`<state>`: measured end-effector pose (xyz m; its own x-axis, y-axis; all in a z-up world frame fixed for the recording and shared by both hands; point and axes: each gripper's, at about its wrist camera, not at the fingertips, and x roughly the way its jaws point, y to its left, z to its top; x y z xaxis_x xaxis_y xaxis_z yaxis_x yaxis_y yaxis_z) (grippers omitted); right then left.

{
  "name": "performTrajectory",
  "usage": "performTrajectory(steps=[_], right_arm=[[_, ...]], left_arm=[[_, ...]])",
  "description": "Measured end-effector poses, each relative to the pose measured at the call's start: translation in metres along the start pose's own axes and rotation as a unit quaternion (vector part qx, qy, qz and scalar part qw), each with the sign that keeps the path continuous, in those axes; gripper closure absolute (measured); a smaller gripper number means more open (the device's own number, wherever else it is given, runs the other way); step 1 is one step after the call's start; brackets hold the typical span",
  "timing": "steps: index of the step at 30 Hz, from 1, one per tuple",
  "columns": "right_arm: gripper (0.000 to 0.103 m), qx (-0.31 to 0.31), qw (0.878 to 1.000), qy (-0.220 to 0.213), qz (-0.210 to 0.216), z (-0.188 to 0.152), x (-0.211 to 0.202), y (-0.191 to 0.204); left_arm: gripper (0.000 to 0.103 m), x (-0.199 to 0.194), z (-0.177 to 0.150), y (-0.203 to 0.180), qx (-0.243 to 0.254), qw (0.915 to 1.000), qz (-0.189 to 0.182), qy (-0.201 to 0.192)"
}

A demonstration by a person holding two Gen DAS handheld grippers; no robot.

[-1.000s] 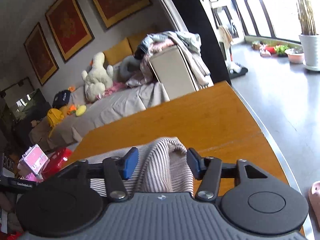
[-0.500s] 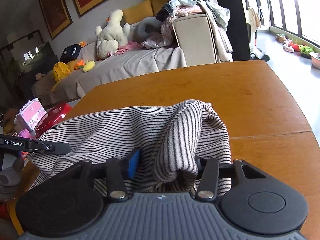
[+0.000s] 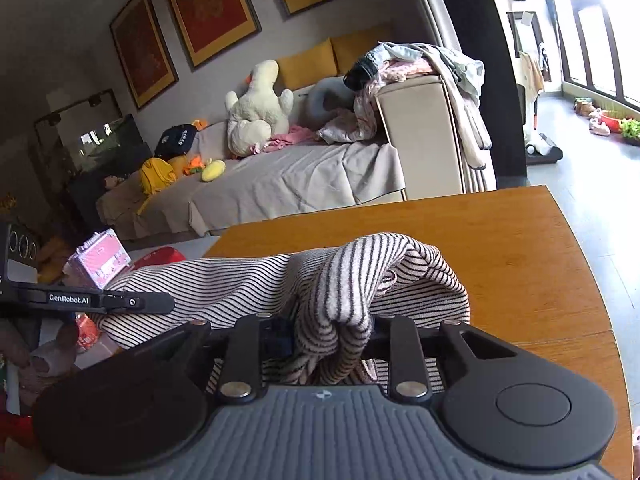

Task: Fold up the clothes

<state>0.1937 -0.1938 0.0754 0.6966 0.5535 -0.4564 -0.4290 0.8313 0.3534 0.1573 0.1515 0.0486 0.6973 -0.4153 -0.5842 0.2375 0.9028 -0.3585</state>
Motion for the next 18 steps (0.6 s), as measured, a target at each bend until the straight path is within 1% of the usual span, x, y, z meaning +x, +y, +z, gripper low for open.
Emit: performTrajectory(steps=[3,5,7,8,9,10,11,12,13,14,15,17,18], right_arm=[[0.078,0.011,1.000,0.009,0.008,-0.014,-0.017,-0.002],[0.078,0.018,0.999,0.026,0.005,-0.030,-0.019,-0.007],[0.077,0.019,0.998,0.051,-0.015,-0.050,-0.014,-0.011],[0.075,0.013,0.997,0.064,-0.033,-0.061,-0.010,-0.013],[0.068,0.005,0.996,0.071,-0.051,-0.070,-0.007,-0.014],[0.067,-0.002,0.996,0.066,-0.057,-0.075,-0.008,-0.015],[0.062,-0.005,0.996,0.060,-0.062,-0.073,-0.011,-0.015],[0.049,-0.007,0.996,0.054,-0.069,-0.070,-0.015,-0.015],[0.044,-0.009,0.996,0.049,-0.077,-0.067,-0.018,-0.015],[0.031,-0.014,0.996,0.038,-0.084,-0.062,-0.023,-0.015],[0.015,-0.019,0.995,0.024,-0.090,-0.056,-0.029,-0.015],[0.000,-0.024,0.995,-0.006,-0.098,-0.042,-0.039,-0.016],[0.000,-0.028,0.994,-0.015,-0.100,-0.034,-0.040,-0.017]], left_arm=[[0.066,-0.014,-0.020,-0.005,0.004,0.9999,-0.008,0.012],[0.064,-0.015,-0.037,-0.004,0.002,0.9996,-0.010,0.026],[0.063,-0.007,-0.054,0.002,-0.003,0.9989,0.000,0.047],[0.061,-0.003,-0.060,0.004,-0.001,0.9985,0.012,0.054],[0.058,-0.002,-0.063,0.004,0.006,0.9983,0.023,0.054],[0.054,0.000,-0.066,0.005,0.013,0.9979,0.034,0.054],[0.050,0.001,-0.069,0.005,0.020,0.9973,0.045,0.054],[0.048,-0.001,-0.069,0.004,0.027,0.9969,0.054,0.049],[0.048,-0.007,-0.066,0.001,0.035,0.9967,0.061,0.040],[0.048,-0.013,-0.062,-0.002,0.041,0.9965,0.066,0.029],[0.047,-0.019,-0.059,-0.005,0.041,0.9970,0.062,0.020],[0.040,-0.031,-0.054,-0.010,0.029,0.9987,0.042,0.004],[0.037,-0.038,-0.052,-0.013,0.024,0.9992,0.031,-0.004]])
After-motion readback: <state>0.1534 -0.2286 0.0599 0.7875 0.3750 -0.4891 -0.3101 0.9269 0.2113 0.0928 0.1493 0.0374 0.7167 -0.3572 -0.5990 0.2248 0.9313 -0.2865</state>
